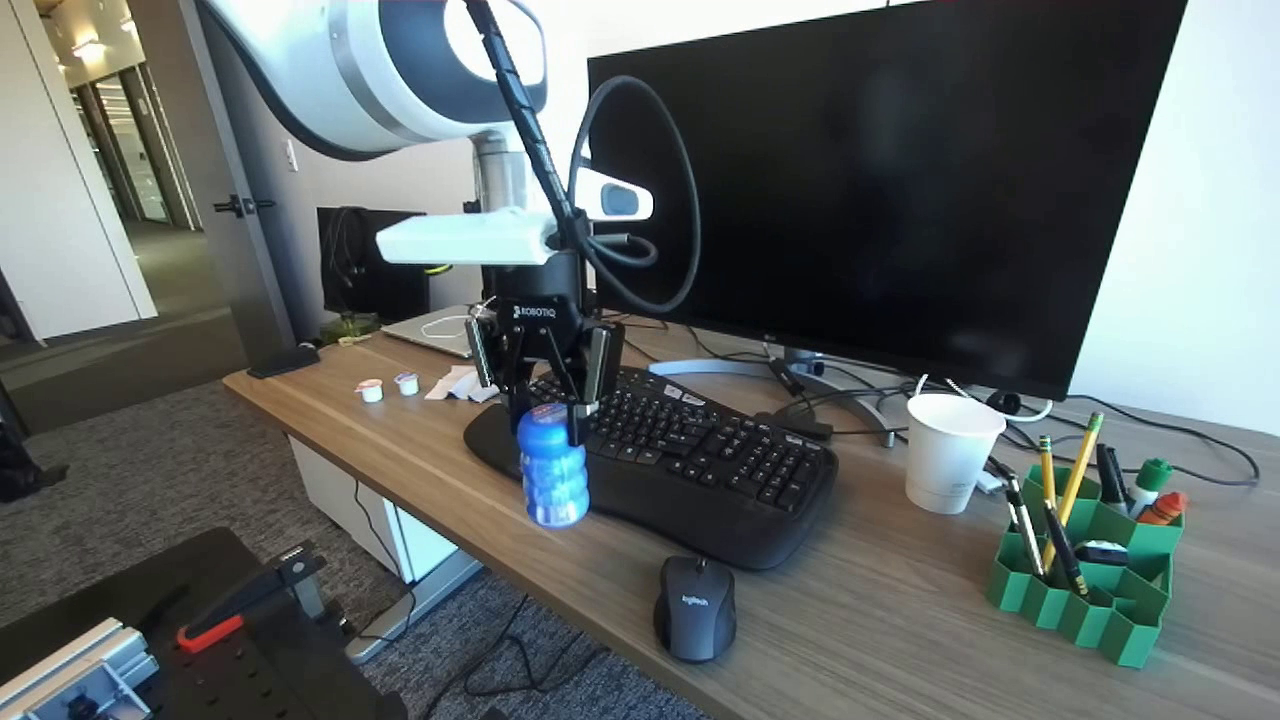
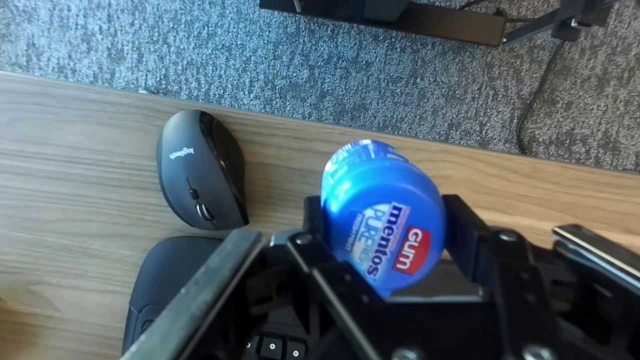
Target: Move the blue bottle to the left
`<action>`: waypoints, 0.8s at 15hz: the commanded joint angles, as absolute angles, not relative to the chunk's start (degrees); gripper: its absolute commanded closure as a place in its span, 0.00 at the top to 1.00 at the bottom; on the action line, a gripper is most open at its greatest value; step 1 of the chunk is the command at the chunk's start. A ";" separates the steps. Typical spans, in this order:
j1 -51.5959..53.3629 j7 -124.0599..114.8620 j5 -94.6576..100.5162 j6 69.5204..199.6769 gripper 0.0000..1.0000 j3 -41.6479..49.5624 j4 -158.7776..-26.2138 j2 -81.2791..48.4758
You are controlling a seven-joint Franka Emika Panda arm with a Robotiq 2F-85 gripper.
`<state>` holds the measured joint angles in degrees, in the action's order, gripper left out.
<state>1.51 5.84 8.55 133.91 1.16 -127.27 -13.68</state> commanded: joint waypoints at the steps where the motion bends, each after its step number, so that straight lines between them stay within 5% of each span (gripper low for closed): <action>1: 3.70 -0.28 11.01 133.38 0.35 0.31 -125.40 -14.65; 12: 7.66 -5.43 10.75 129.02 0.35 -1.96 -124.44 -16.31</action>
